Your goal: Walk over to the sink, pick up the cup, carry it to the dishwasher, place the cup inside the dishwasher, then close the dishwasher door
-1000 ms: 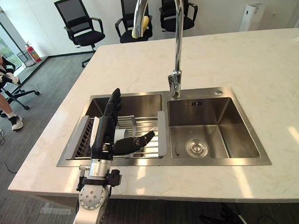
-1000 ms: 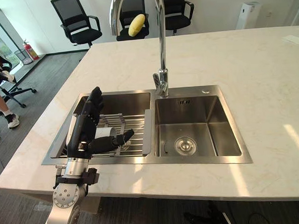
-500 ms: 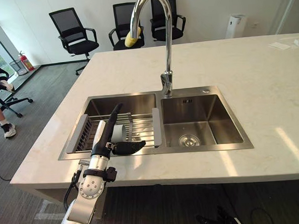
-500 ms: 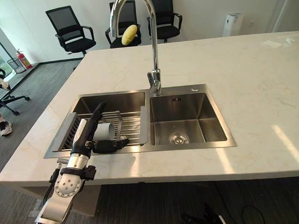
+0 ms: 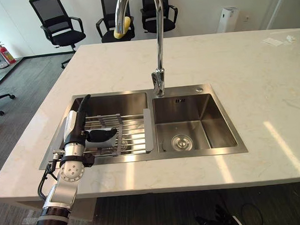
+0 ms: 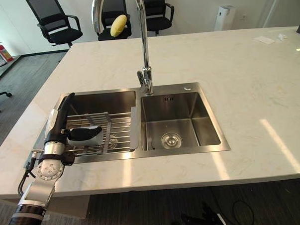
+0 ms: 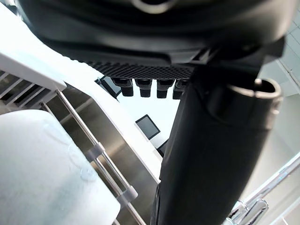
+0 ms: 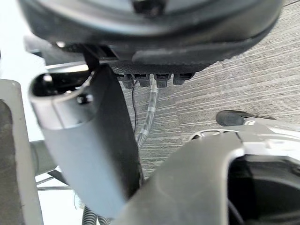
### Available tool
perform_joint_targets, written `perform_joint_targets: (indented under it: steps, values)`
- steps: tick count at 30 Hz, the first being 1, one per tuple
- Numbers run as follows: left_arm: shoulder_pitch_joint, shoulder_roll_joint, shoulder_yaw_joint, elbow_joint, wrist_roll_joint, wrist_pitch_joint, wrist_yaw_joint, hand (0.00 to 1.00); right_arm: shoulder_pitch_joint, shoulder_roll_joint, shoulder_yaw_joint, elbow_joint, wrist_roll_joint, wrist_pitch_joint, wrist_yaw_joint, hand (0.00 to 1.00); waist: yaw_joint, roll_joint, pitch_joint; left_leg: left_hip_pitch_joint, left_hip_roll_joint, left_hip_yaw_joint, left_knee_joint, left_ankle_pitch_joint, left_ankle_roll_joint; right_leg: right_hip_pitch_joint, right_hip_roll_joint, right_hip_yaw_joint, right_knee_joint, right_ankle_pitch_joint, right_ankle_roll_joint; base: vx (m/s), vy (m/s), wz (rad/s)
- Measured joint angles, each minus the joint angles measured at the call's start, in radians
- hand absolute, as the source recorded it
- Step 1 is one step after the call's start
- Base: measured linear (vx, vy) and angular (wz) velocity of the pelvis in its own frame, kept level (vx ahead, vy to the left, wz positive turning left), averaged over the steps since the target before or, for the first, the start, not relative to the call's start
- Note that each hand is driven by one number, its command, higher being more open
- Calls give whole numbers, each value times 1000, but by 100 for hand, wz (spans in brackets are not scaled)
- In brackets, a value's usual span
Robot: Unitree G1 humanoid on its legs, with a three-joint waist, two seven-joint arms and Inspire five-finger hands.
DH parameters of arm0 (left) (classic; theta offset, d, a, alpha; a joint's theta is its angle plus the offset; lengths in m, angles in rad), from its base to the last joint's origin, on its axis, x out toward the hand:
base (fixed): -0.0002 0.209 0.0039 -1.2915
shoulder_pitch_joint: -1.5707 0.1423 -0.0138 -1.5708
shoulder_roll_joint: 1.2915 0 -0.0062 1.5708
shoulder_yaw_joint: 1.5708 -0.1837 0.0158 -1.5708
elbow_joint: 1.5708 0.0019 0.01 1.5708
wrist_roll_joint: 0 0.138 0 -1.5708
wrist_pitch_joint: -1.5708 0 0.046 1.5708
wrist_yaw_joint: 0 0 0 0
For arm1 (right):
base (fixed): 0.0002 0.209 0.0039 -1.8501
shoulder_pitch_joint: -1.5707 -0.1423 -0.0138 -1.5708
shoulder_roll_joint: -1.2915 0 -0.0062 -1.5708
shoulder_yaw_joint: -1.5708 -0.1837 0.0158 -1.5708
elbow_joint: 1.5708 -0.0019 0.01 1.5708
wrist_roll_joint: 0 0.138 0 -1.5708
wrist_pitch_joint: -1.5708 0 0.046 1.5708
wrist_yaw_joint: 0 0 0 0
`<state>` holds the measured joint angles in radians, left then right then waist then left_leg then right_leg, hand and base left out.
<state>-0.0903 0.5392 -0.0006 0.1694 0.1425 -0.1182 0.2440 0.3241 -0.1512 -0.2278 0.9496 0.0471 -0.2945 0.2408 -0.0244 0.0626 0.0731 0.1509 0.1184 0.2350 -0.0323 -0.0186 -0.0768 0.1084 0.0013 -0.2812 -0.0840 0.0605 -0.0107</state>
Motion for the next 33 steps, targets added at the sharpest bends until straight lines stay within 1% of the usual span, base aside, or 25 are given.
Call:
perform_joint_targets:
  steps: [3,5,7,12,14,16,20,25,31,33]
  values:
    - [-13,16,1,6,57,2,0,100,0,0,0,0,0,10,1,100,-1,-1,-1,1,0,-1,0,0,0,0,1,0,0,2,-1,-30,30,0]
    - [-22,31,1,39,96,3,0,100,2,0,1,0,-1,17,2,100,-2,-4,-2,1,2,1,1,0,1,0,2,4,-2,4,-2,-49,20,-4]
    - [-22,45,4,50,98,4,0,100,5,0,2,0,-2,21,3,100,-1,-8,-5,0,3,5,1,0,-1,-3,3,7,-3,3,4,-46,16,-6]
    - [-22,69,30,68,116,3,-4,100,22,0,2,-11,-3,24,15,100,-1,-15,-9,-2,6,9,-1,-11,-5,-7,5,11,-5,4,5,4,12,-3]
    - [-22,90,40,68,159,3,-10,100,26,0,1,-19,-6,24,21,100,-1,-15,-9,-2,6,8,-3,-4,-10,-8,5,10,-2,4,5,62,19,1]
    - [-22,114,42,68,201,2,-15,100,26,-1,0,-20,-9,24,23,100,0,-15,-9,-1,6,7,-3,-3,-7,-8,5,9,-1,7,0,74,24,2]
    - [-25,159,44,68,266,2,-53,100,26,-4,-1,-26,-10,24,35,100,4,-14,-9,-2,2,1,-6,-2,-6,-7,2,2,-1,5,2,44,19,4]
    - [-25,171,43,68,329,1,-98,100,26,-7,-1,-27,-10,24,41,100,8,-14,-9,-2,-2,-8,-6,1,-1,-3,-2,-5,-1,5,3,0,0,5]
    - [-25,203,37,68,329,-8,-125,100,28,-10,0,-27,-10,29,46,100,8,-13,-11,-2,-1,-12,-8,4,-2,-3,-2,-8,-4,5,3,0,0,1]
    - [-25,213,36,68,329,-22,-137,100,30,-12,0,-27,-10,29,48,100,8,-12,-12,-2,-1,-15,-13,6,-3,-4,-2,-11,-5,5,3,0,0,0]
